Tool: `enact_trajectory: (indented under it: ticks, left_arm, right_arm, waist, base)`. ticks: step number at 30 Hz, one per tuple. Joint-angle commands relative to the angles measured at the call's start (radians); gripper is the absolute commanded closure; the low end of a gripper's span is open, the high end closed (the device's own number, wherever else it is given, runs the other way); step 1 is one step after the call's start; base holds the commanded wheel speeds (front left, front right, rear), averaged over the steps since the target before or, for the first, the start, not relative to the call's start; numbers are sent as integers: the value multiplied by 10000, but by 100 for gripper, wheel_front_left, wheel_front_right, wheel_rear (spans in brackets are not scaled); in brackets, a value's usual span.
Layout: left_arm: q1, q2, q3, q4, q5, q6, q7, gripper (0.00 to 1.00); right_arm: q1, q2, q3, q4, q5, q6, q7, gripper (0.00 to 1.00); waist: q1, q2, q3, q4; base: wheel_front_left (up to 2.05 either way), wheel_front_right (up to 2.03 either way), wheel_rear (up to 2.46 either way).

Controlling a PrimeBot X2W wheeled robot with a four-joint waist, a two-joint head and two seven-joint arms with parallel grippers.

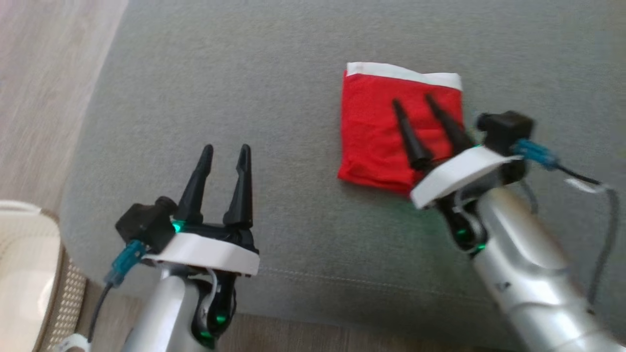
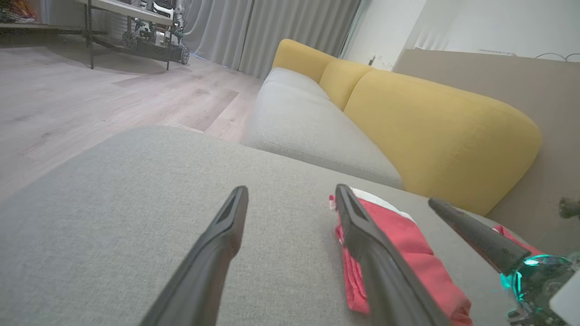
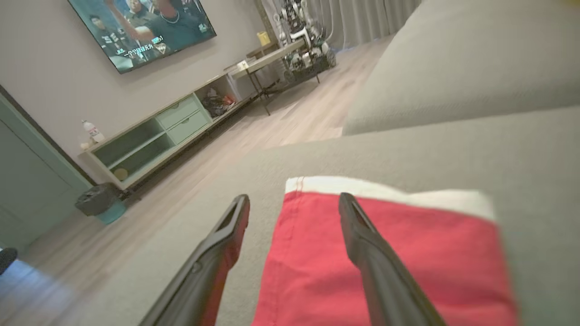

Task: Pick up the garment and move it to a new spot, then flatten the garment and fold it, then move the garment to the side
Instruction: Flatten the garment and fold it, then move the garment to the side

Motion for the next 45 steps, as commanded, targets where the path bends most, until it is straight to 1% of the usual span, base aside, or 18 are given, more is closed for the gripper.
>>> enact_trajectory:
  ticks: [1, 5, 8, 10, 13, 16, 21, 25, 36, 40, 45]
  left_arm:
    - [-338, 127, 488, -445, 89, 11, -57, 0]
    - [-318, 127, 764, -555, 128, -12, -57, 0]
    - [-223, 127, 1010, -638, 151, -49, -57, 0]
    - [-161, 127, 1143, -669, 163, -86, -57, 0]
    - [-113, 127, 1253, -698, 193, -139, -57, 0]
    - [-65, 127, 1280, -772, 244, -171, -57, 0]
    - [95, 127, 1187, -736, 312, -204, -57, 0]
    - [275, 127, 1060, -685, 498, -234, -57, 0]
    - [260, 127, 975, -745, 566, -266, -57, 0]
    - [195, 127, 912, -782, 540, -270, -57, 0]
    - [-14, 127, 718, -833, 541, -287, -57, 0]
  right_arm:
    - [309, -136, -290, -762, -652, 69, -92, 0]
    - [1014, -458, -1448, -2035, -2318, 69, -92, 0]
    - [1645, -354, -2290, -3042, -3366, 69, -92, 0]
    - [2093, -328, -2663, -3629, -4018, 69, -92, 0]
    - [2749, -180, -3208, -4241, -4583, 69, -93, 0]
    - [3231, -113, -3525, -4665, -5258, 69, -93, 0]
    - [3677, 102, -3737, -5037, -5643, 69, -93, 0]
    - [3912, 263, -3798, -5092, -5815, 69, -93, 0]
    - [3948, 406, -3820, -5012, -5852, 69, -93, 0]
    - [3868, 421, -3750, -4752, -5811, 69, -93, 0]
    - [3054, 433, -3414, -3471, -5108, 69, -78, 0]
  waist:
    - [0, 0, -197, -347]
    - [0, 0, -317, -812]
    - [0, 0, -390, -1170]
    - [0, 0, -420, -1337]
    - [0, 0, -446, -1537]
    - [0, 0, -430, -1669]
    - [0, 0, -465, -1772]
    - [0, 0, -483, -1822]
    - [0, 0, -379, -1706]
    - [0, 0, -263, -1568]
    - [0, 0, 246, -1221]
  base:
    - [0, 0, 0]
    - [0, 0, 0]
    - [0, 0, 0]
    - [0, 0, 0]
    - [0, 0, 0]
    - [0, 0, 0]
    - [0, 0, 0]
    - [0, 0, 0]
    - [0, 0, 0]
    - [0, 0, 0]
    - [0, 0, 0]
